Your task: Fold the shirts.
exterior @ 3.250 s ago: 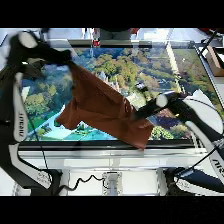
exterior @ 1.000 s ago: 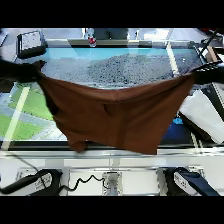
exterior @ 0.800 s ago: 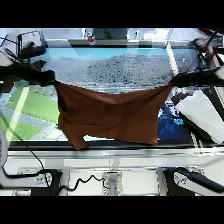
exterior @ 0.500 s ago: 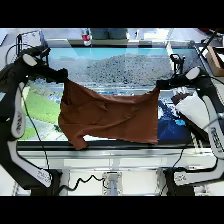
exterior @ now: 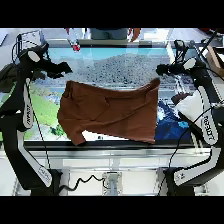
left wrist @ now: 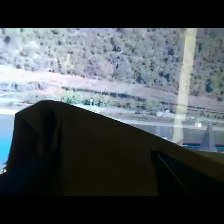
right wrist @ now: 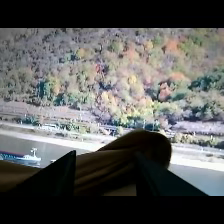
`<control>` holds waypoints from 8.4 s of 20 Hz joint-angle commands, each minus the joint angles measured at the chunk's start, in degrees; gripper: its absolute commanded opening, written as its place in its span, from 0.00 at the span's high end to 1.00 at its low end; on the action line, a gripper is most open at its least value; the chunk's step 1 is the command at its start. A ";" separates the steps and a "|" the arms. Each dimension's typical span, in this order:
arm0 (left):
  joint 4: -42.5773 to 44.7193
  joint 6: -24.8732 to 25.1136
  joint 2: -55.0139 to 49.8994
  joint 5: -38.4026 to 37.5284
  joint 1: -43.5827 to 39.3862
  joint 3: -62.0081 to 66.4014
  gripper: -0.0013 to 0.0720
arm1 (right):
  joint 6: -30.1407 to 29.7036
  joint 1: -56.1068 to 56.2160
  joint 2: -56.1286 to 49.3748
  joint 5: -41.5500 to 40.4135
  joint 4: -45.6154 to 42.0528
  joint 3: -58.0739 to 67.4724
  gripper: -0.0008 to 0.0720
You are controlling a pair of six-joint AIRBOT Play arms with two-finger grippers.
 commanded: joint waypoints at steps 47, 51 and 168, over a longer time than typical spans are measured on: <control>-50.01 19.28 88.24 -14.45 23.89 -75.03 0.03 | -16.59 -31.93 76.61 36.44 69.77 -60.81 0.48; -50.90 19.30 88.24 -14.47 23.32 -75.03 0.03 | -16.59 -31.93 76.61 34.40 74.55 -60.81 0.48; -36.65 17.97 87.21 1.14 23.34 -75.03 0.24 | -11.76 -31.82 76.61 37.40 53.37 -60.87 0.48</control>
